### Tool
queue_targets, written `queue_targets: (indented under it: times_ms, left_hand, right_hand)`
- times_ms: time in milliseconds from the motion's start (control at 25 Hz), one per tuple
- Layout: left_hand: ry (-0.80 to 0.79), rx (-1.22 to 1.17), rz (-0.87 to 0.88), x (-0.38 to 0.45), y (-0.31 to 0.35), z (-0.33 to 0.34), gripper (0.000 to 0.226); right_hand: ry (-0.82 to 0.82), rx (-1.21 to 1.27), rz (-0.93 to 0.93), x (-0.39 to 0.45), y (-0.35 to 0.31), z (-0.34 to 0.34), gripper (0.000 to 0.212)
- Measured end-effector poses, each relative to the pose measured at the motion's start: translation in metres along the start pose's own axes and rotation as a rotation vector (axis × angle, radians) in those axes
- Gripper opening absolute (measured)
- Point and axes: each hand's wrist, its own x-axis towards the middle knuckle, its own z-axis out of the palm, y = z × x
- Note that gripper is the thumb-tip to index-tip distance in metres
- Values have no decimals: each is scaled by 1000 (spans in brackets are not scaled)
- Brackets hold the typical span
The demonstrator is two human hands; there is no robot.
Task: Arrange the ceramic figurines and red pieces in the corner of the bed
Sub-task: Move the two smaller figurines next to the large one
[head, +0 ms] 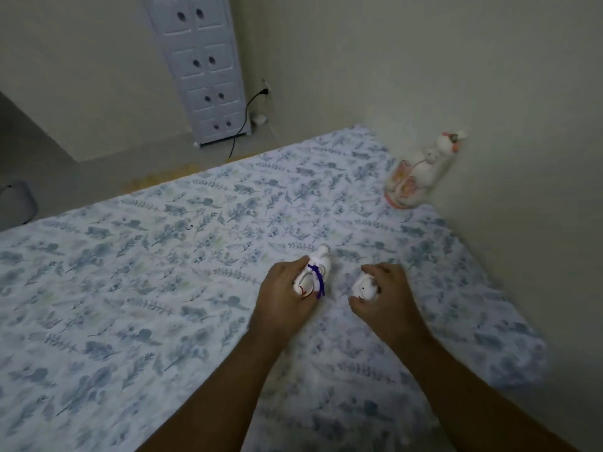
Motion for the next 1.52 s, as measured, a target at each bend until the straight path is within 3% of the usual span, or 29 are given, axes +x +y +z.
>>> queue_targets:
  times_ms: [240,440,560,840,1080,1320,1520]
  left_hand:
    - [-125,-73,259,87,96,115,19]
    - [-178,-99,337,130,132,168,26]
    - [-185,-99,309,143,131,190,31]
    - [-216,-69,262,148,114,201,44]
    - [-239,-89,221,142,105,190,38]
    - [-238,-126,228,138,107,191,29]
    - [-196,-119,155,116,102,176,59]
  right_hand:
    - [220,59,193,59,101,-68,59]
    - [260,89,183,87,145,-79,49]
    - [266,110,171,95,156,-75,54]
    - [278,149,130,94,165,-67,53]
    - [284,87,143,78,156,-65,47]
    - [304,102,165,70,150,-59,54]
    - [268,60,167,59,141,-65,69]
